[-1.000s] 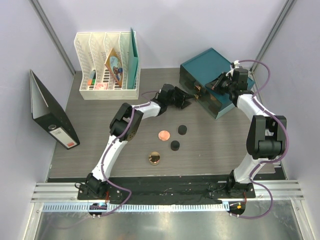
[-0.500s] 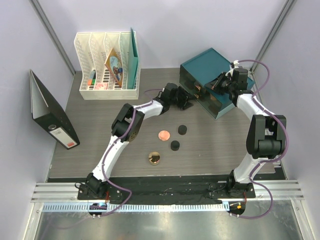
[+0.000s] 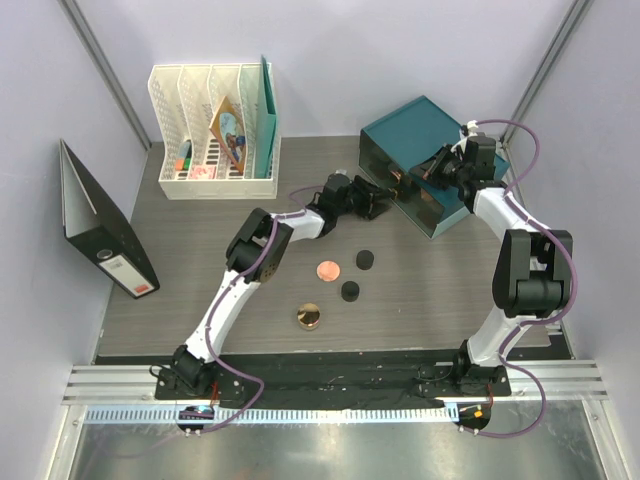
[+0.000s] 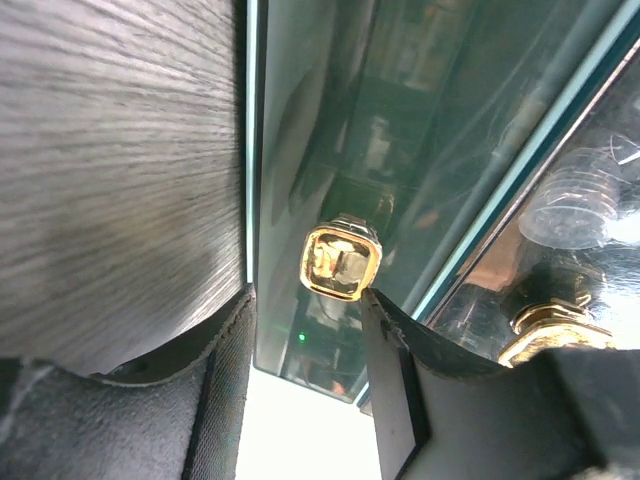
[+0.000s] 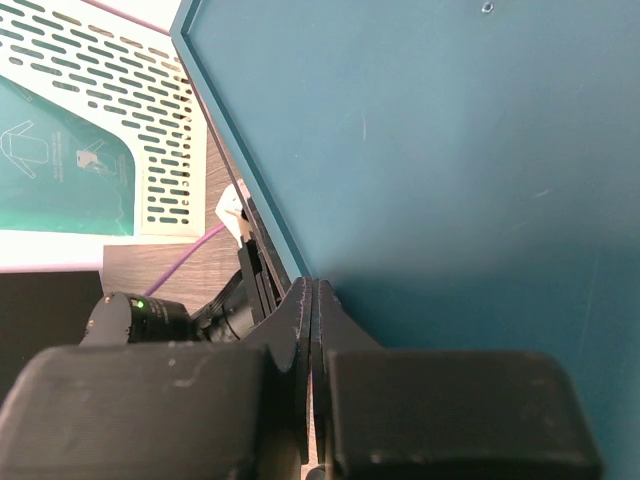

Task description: Organize the makeup

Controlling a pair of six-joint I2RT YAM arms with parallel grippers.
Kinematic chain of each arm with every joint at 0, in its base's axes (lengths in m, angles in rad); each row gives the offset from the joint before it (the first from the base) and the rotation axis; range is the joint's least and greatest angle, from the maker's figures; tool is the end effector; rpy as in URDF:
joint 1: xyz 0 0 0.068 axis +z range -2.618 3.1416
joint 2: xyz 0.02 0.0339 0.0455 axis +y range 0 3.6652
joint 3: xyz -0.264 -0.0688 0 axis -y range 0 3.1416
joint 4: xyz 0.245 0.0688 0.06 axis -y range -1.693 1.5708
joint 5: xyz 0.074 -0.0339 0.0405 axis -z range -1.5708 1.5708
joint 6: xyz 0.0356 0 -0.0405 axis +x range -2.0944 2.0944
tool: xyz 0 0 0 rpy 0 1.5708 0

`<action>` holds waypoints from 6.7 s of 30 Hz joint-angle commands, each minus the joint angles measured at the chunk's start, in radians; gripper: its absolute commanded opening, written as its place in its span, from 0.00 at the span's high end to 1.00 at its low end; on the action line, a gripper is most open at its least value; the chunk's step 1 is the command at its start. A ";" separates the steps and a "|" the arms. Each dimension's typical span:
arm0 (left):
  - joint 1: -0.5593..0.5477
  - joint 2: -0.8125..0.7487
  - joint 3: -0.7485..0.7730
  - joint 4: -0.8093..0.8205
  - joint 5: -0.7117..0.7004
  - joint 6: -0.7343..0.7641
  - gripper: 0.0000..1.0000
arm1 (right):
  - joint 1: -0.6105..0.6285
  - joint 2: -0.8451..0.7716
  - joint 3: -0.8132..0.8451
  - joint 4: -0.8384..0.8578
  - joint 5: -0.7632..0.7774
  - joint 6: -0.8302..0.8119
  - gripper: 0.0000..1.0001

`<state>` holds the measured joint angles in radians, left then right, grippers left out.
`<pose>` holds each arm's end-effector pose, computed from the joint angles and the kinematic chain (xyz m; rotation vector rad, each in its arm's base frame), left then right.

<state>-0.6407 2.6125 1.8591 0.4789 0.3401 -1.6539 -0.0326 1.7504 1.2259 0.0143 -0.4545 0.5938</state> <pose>0.4508 -0.3509 0.0938 -0.8522 2.1505 -1.7456 0.4021 0.0025 0.2507 0.3774 2.0925 0.8103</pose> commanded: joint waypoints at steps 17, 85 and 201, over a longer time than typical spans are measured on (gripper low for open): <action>0.001 -0.025 0.012 0.090 -0.030 0.065 0.46 | 0.005 0.136 -0.080 -0.344 0.097 -0.071 0.99; 0.003 -0.160 0.253 -0.689 -0.090 0.497 0.65 | 0.005 0.138 -0.092 -0.343 0.094 -0.074 0.99; -0.033 -0.154 0.232 -0.638 -0.201 0.517 0.71 | 0.005 0.187 -0.078 -0.358 0.099 -0.089 0.98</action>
<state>-0.6666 2.4279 2.0480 -0.1352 0.1417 -1.1469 -0.0330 1.8004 1.2472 0.0193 -0.4873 0.5941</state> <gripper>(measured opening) 0.296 0.023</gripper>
